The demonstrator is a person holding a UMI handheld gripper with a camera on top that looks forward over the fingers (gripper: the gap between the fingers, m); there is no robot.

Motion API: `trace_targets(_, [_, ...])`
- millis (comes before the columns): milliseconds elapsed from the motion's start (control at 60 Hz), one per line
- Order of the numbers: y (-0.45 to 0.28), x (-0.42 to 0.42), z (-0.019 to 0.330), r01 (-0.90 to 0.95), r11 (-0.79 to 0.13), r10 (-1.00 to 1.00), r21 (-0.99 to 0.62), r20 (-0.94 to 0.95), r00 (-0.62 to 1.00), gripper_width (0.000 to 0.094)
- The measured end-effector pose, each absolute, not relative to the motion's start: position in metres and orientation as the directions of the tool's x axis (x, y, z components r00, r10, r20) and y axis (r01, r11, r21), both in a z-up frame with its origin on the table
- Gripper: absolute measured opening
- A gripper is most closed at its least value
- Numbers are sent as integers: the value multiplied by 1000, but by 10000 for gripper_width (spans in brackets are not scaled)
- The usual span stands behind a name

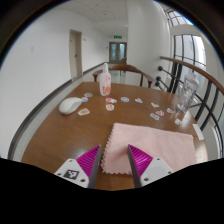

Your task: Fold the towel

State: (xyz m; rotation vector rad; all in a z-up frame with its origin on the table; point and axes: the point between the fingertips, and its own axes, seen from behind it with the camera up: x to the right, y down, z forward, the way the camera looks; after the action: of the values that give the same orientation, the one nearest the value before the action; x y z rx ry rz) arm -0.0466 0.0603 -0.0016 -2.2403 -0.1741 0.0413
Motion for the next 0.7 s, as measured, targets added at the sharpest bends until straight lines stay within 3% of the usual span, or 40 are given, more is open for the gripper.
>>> trace_targets(33, [63,-45,-11,117,-641,142,-758,33,989,526])
trace_targets(150, [74,-42,-10,102,-627,138,-773,19,990,37])
trace_targets(317, [75,-40,-7,110,-606,140,-788,31,990,6])
trace_targets(433, [72,-36,23,14,-576,138,-818,-81,987,7])
trace_targets(567, [66,24,69,-119,-512,34,-850,-159,987,16])
trace_targets(700, [52,112,67,-196,-499,-116,-844,-160,980,23])
